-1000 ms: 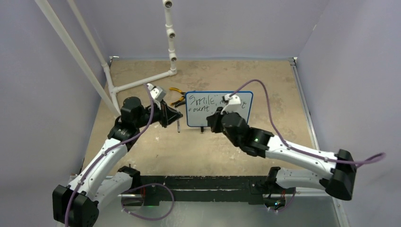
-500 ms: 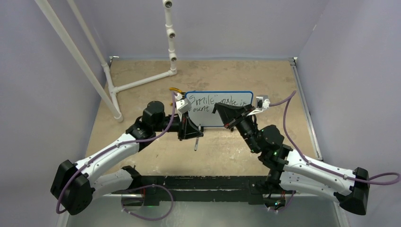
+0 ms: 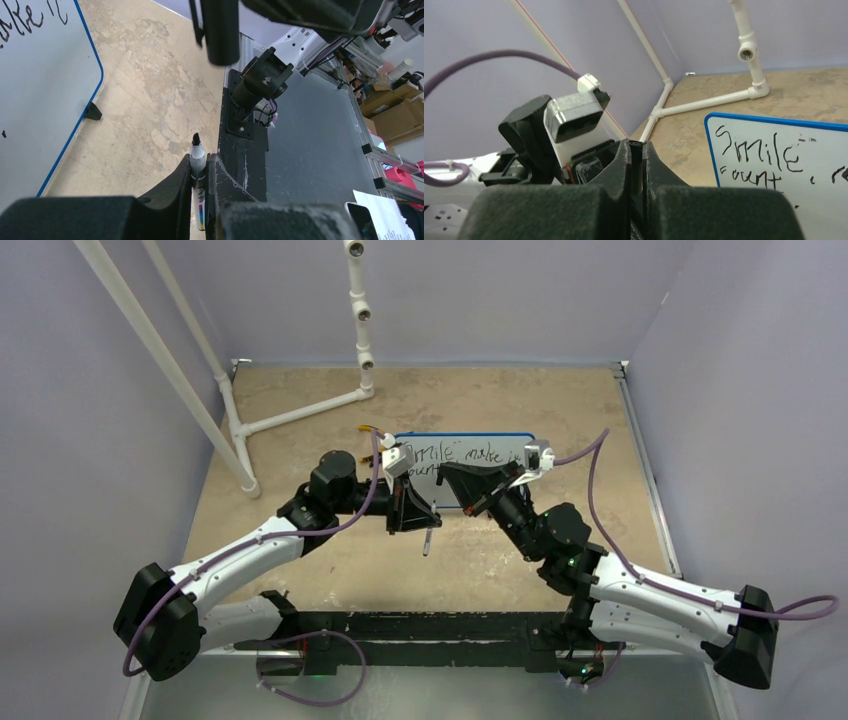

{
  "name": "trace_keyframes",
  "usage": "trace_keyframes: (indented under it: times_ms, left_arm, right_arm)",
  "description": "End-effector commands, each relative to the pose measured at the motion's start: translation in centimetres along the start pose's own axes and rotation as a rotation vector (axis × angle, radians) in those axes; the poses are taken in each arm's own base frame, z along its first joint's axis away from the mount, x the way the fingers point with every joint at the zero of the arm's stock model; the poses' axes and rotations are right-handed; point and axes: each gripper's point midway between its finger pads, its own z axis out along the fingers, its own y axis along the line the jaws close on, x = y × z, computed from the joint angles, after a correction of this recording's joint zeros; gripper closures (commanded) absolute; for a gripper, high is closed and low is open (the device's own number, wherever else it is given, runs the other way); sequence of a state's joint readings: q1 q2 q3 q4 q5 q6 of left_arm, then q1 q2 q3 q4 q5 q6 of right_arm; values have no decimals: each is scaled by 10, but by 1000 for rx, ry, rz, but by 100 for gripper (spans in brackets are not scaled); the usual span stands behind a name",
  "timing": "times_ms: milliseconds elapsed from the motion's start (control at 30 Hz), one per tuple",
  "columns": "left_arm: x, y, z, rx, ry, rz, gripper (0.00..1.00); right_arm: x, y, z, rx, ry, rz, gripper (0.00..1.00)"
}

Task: Write a sentence on the whiteboard
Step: Close the whiteboard marker at the center of the board.

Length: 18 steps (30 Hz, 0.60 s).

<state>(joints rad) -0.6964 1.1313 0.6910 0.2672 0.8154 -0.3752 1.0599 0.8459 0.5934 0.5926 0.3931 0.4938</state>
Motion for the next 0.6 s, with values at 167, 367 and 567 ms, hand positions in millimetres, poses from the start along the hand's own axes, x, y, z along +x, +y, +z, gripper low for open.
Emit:
trace_keyframes:
  times_ms: [167, 367, 567]
  left_arm:
    - [-37, -19, 0, 58, -90, 93, 100]
    - [-40, -22, 0, 67, -96, 99, 100]
    - [-43, -23, 0, 69, -102, 100, 100]
  right_arm:
    - [13, 4, -3, -50, 39, -32, 100]
    - [18, 2, -2, -43, 53, -41, 100]
    - [22, 1, 0, -44, 64, -53, 100]
